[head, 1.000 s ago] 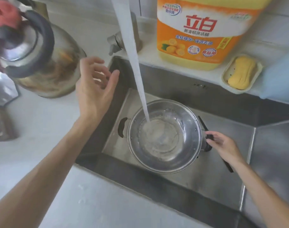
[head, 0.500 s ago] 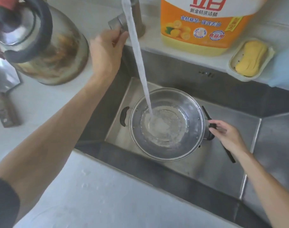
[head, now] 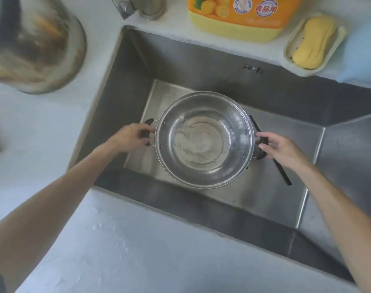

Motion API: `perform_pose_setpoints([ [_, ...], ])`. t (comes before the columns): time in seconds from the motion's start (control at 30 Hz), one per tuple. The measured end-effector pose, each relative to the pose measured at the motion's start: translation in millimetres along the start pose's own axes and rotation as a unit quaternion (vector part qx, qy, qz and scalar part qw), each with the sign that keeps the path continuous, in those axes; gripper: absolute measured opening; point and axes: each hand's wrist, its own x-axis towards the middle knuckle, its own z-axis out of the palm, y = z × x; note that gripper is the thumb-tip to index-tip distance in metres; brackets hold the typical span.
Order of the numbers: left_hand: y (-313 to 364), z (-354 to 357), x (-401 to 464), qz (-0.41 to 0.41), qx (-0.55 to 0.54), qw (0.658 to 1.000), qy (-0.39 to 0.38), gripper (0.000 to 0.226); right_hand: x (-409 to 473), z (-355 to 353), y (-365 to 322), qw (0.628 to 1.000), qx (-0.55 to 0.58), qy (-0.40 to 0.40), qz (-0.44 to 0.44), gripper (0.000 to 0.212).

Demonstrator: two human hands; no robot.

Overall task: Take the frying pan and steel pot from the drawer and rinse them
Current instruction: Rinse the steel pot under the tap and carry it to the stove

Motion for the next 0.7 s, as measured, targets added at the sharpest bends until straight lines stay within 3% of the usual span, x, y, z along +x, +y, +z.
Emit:
perform_pose_setpoints([
  [0.23,8,-15,-13,0.053,-0.003,0.998,0.046,0.030,-11,-7,3,1.000,0.008,-0.012,-0.013,0.035],
  [0.43,21,-39,-75,0.099,-0.036,0.991,0.085,0.046,-67,-28,-18,0.998,-0.014,0.015,-0.056,0.033],
  [0.5,20,-42,-96,0.110,-0.049,0.987,0.110,0.051,-91,-37,-33,0.995,-0.025,0.040,-0.085,0.031],
  [0.6,29,-39,-118,0.132,-0.061,0.975,0.170,0.037,-125,-47,-51,0.978,-0.075,0.103,-0.168,0.028],
  [0.7,40,-36,-128,0.168,-0.014,0.947,0.272,0.017,-146,-59,-63,0.920,-0.160,0.240,-0.267,0.017],
])
